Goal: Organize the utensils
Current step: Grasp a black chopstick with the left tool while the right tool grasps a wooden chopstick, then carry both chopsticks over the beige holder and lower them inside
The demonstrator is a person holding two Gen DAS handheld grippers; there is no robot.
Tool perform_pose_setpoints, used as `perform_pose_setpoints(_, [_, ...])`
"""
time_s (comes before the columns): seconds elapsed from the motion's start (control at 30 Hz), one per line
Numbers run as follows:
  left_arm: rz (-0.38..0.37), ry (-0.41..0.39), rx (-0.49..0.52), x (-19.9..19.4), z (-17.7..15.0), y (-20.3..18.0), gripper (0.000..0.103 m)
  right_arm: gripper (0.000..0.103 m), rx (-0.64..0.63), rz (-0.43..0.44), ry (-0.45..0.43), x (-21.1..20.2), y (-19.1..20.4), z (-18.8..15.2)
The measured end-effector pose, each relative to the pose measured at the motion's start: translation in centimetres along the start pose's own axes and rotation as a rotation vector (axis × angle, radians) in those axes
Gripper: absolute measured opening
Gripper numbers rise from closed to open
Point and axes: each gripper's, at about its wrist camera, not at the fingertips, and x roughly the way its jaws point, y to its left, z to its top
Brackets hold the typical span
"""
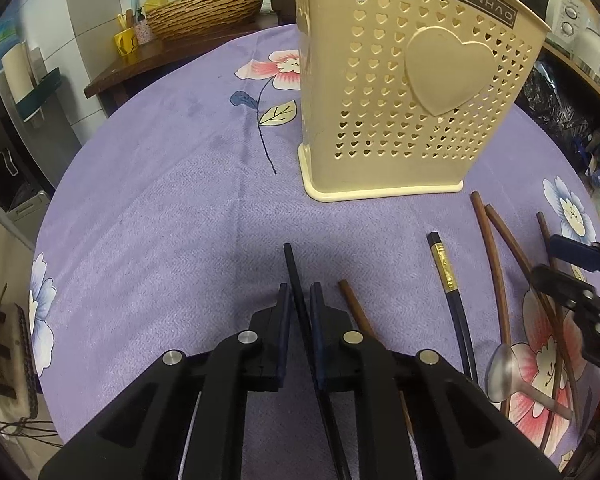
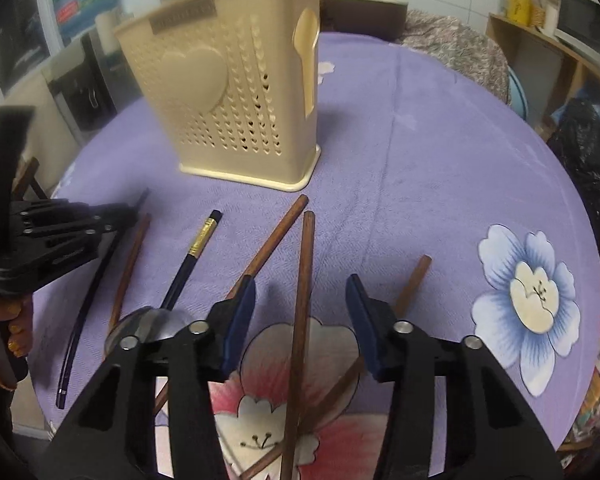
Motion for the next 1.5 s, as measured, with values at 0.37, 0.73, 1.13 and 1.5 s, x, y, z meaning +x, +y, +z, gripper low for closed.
perform_pose_setpoints(0.37, [0.002,-0.004,-0.018,0.4,0.6,-0.2,0.008,0.018,0.006,-0.020,0.074,3.1,0.5,2.2])
perform_pose_setpoints(0.73, [-0.037,-0.110,-0.049,-2.6,1.5,0.4,0.007,0.009,0.092,0.065,-0.042,-0.9,-1.5,2.6])
perform_pose_setpoints(1.13, [-0.139,-0.435,-0.072,-17.2,-1.1,3.1,0.007,0.008,0.072,0.097,-0.395,-18.8,-3.5,-0.7])
perform_pose_setpoints(1.5, [-0.132,-0.482,-0.057,-19.0,-2.3,3.2,0.007,0.008,0.088,0.109,-0.443,-21.4,-4.6,-2.0])
